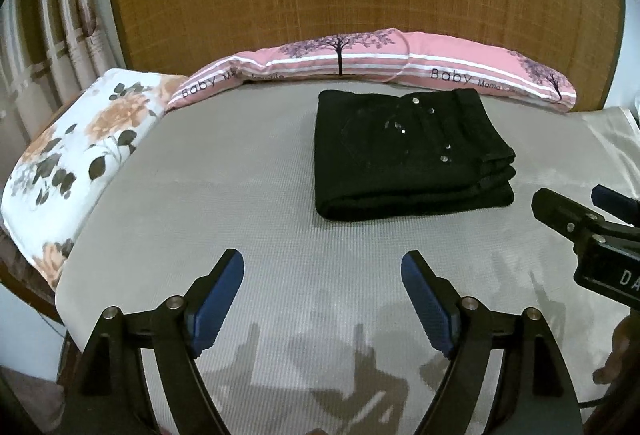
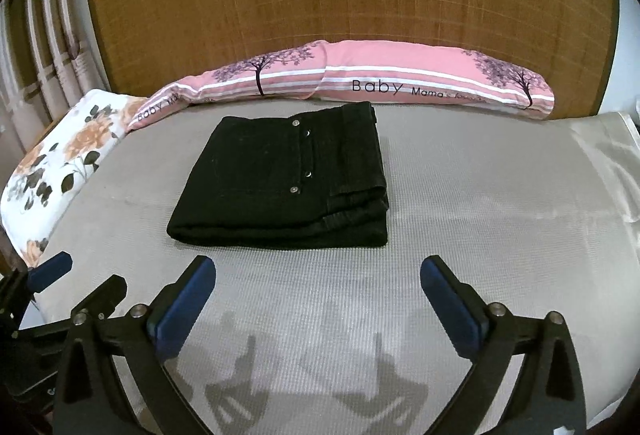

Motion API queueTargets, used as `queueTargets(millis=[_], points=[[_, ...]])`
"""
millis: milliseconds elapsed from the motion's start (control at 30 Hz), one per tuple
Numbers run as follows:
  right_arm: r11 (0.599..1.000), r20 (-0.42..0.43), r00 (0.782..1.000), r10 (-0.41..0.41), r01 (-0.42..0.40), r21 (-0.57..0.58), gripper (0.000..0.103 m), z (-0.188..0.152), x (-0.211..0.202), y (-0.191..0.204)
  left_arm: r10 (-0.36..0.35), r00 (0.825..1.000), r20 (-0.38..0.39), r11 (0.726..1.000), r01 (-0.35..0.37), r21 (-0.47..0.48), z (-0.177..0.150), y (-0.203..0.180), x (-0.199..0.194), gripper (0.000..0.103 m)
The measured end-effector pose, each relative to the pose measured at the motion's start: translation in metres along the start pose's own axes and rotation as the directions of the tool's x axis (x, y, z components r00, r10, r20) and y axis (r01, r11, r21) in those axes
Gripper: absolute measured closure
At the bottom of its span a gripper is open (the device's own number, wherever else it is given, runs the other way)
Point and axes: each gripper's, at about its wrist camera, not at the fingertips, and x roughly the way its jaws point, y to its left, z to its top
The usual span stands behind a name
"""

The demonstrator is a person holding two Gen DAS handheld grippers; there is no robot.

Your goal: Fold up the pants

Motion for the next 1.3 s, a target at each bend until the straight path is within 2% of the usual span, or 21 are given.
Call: queueTargets(millis=[167,1300], points=[[1.0,-0.007,1.0,-0.031,0.031,-0.007,0.001,-0.004,0.001,0.005,0.013,1.0,-0.007,1.0,-0.013,-0.002,-0.006,0.002,0.001,0.022],[0.999,-0.064,0.998,-0.027,0.025,-0.038,0.001,-0.019,0.012,0.024,0.03,0.999,-0.033,0.999,-0.029,0.034,-0.016,0.008,0.009,0.022]])
